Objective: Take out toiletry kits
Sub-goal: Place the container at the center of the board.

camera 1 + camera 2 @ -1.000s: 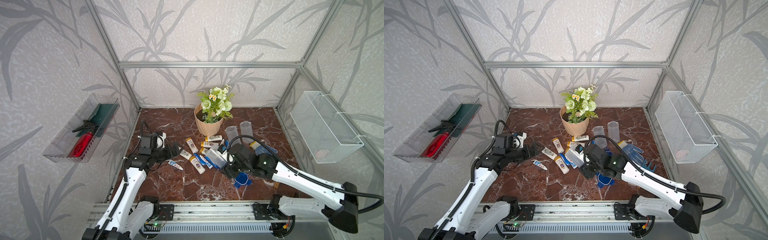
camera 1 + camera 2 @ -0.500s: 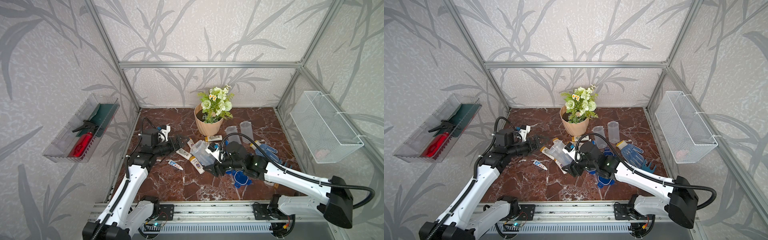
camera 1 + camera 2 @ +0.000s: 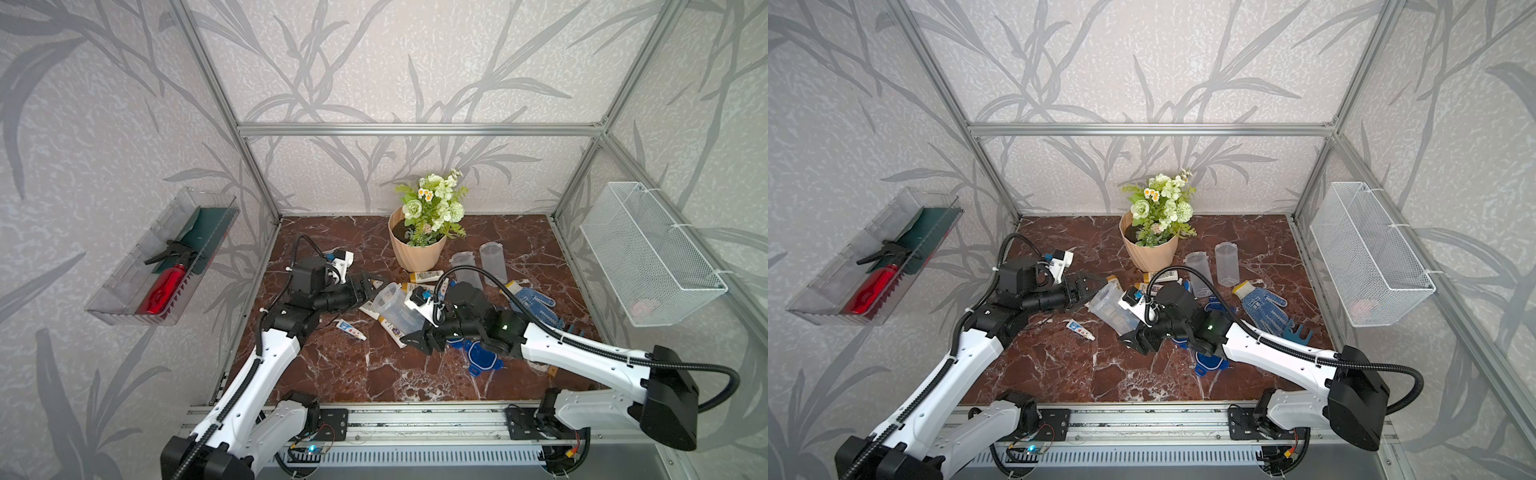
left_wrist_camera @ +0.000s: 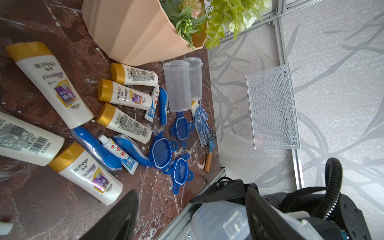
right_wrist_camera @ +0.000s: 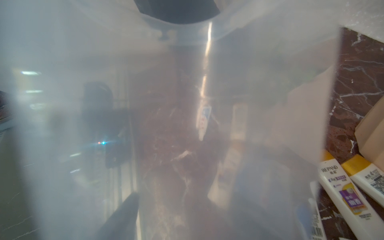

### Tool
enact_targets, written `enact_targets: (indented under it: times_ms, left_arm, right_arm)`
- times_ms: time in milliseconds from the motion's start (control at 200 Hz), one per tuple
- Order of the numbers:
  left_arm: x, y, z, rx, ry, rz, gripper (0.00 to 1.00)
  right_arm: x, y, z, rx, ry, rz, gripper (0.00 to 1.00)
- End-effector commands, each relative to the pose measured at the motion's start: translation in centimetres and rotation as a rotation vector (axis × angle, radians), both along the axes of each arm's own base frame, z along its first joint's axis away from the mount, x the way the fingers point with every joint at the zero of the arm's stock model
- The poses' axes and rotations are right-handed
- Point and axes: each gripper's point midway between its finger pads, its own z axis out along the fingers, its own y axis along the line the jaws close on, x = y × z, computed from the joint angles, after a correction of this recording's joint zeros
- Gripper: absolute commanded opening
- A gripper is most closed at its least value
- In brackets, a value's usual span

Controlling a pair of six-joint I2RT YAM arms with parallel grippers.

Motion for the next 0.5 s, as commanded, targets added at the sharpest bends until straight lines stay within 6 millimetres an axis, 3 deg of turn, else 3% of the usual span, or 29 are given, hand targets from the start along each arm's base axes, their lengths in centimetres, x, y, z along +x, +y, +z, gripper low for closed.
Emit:
enact_targets:
  times_ms: [0, 280, 495]
  left_arm:
    - [-1.6, -0.6, 0.5, -0.036, 0.003, -0.055, 0.76]
    - [-3.0, -0.4, 1.5, -0.029, -0.026, -0.069, 0.8]
    - [-3.3, -0.7, 1.4, -0.045, -0.025, -0.094, 0.75]
  right_arm:
    - [0.8, 0.9, 2.0, 0.042, -0.056, 0.007, 0.25]
    - [1.6, 0.7, 1.3, 0.022, -0.064, -0.03, 0.25]
    - [1.6, 0.1, 2.2, 0.056, -0.084, -0.041, 0.25]
